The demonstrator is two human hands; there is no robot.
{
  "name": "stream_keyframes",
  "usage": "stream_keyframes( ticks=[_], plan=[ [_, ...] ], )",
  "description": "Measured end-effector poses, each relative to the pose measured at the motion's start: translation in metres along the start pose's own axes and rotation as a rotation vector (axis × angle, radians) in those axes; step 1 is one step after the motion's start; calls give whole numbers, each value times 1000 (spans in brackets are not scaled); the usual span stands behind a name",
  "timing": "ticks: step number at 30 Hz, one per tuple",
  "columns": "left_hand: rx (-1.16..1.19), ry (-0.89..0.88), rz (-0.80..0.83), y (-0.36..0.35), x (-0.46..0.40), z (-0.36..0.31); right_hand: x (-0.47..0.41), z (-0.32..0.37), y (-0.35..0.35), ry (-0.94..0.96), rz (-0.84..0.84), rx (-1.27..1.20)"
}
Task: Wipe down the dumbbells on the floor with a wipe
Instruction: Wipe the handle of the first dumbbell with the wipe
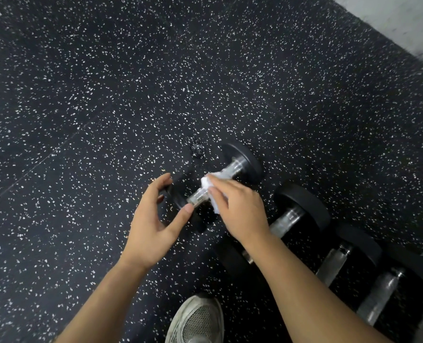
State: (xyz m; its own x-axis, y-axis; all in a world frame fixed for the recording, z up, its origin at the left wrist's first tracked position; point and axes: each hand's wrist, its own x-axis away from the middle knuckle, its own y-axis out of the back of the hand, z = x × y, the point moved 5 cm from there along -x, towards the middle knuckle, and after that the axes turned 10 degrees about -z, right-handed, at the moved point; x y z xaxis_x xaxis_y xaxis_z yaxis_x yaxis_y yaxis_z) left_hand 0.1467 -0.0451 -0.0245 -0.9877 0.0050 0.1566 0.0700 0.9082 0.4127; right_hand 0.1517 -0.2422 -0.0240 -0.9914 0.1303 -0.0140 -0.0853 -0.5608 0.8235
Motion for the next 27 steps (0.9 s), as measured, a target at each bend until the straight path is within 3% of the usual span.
stream_keyframes(
  ticks=[3,5,12,15,18,20,22,25,27],
  plan=[
    [-6,7,-2,0,1,1,-3,-12,14,-178,-141,55],
    [-13,0,20,-2,2,1,-1,-13,12,-215,-141,51],
    [-1,-32,61,-6,5,1,23,4,-9,62,214,-23],
    [-38,-50,83,-7,6,-1,13,-3,2,26,92,82],
    [-86,-81,101,-8,8,-2,6,-19,18,-174,-94,144],
    [-98,-94,110,-9,9,-2,7,-20,20,-223,-130,139],
    [-102,-105,110,-10,10,-2,10,-12,13,-143,-73,73],
    [-89,-116,98,-10,9,-2,23,1,-5,44,148,-21],
    [-74,-105,85,-9,8,-3,24,1,-5,85,186,-5]
  ],
)
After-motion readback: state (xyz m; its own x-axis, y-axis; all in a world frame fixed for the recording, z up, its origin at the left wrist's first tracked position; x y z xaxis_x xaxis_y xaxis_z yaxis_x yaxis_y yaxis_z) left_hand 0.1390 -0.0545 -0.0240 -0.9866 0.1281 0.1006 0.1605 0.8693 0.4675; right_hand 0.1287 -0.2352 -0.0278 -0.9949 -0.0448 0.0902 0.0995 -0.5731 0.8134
